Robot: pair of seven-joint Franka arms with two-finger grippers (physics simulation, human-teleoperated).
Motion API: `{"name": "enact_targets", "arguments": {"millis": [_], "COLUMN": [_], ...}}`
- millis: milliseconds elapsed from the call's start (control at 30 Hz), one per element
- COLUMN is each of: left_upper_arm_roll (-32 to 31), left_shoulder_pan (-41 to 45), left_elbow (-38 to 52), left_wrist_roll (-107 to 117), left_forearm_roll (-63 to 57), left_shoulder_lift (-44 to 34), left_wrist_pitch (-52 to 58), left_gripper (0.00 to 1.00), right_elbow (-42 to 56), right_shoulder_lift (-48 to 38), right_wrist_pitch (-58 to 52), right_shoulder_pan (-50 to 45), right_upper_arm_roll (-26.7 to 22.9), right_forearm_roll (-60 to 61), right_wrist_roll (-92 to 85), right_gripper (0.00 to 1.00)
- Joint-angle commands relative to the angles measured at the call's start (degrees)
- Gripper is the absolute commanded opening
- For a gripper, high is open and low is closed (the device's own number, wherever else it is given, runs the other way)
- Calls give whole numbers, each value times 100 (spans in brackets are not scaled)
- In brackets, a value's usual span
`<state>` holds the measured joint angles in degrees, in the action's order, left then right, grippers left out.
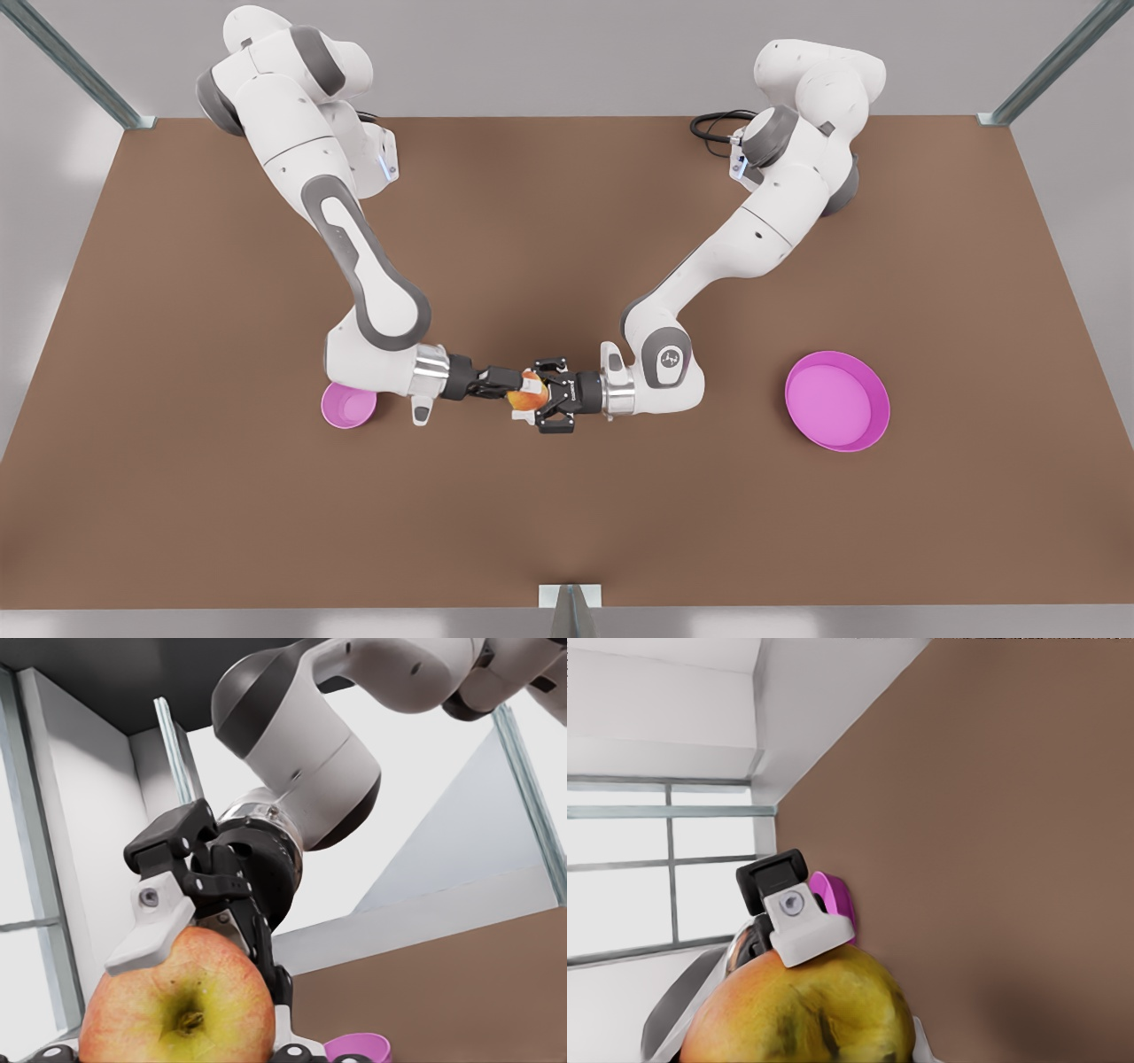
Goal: Use the left arm to pick up the apple from the plate, transfer it to the gripper of the right arm, and then use the right arm to place it into the bowl
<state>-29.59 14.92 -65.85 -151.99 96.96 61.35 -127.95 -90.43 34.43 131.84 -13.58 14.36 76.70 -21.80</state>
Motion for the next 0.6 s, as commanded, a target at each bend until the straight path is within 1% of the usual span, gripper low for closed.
{"name": "enact_targets", "arguments": {"millis": [0,33,67,267,333,433,467,500,533,567], "left_upper_arm_roll": [6,-3,-12,-21,-3,84,137,330,769,1516], "left_shoulder_pan": [2,2,2,-33,-165,-218,-331,-631,-912,-921], "left_elbow": [2,2,2,-7,-7,-42,-112,-349,-1271,-1975], "left_wrist_roll": [-595,-586,-578,-499,-411,-314,35,1108,2478,4516], "left_forearm_roll": [-28,-19,16,25,43,25,-36,-308,-861,-1897], "left_shoulder_lift": [-9,17,26,52,351,448,448,325,-526,-1554], "left_wrist_pitch": [24,16,25,25,33,-2,-2,-125,-178,-186], "left_gripper": [78,83,100,100,100,100,100,100,100,100], "right_elbow": [-1,-1,8,8,8,8,8,-1,-53,-211], "right_shoulder_lift": [-6,-6,-6,-24,-41,-41,-50,-68,-146,-261], "right_wrist_pitch": [149,149,149,88,79,53,-53,-62,-132,-413], "right_shoulder_pan": [4,4,4,66,83,127,162,206,303,531], "right_upper_arm_roll": [14,14,14,14,5,5,5,5,5,5], "right_forearm_roll": [-50,-50,-50,-50,-59,-85,-94,-120,-357,-858], "right_wrist_roll": [-527,-527,-527,-518,-527,-518,-518,-518,-510,-501], "right_gripper": [63,63,63,65,65,67,67,67,67,67]}}
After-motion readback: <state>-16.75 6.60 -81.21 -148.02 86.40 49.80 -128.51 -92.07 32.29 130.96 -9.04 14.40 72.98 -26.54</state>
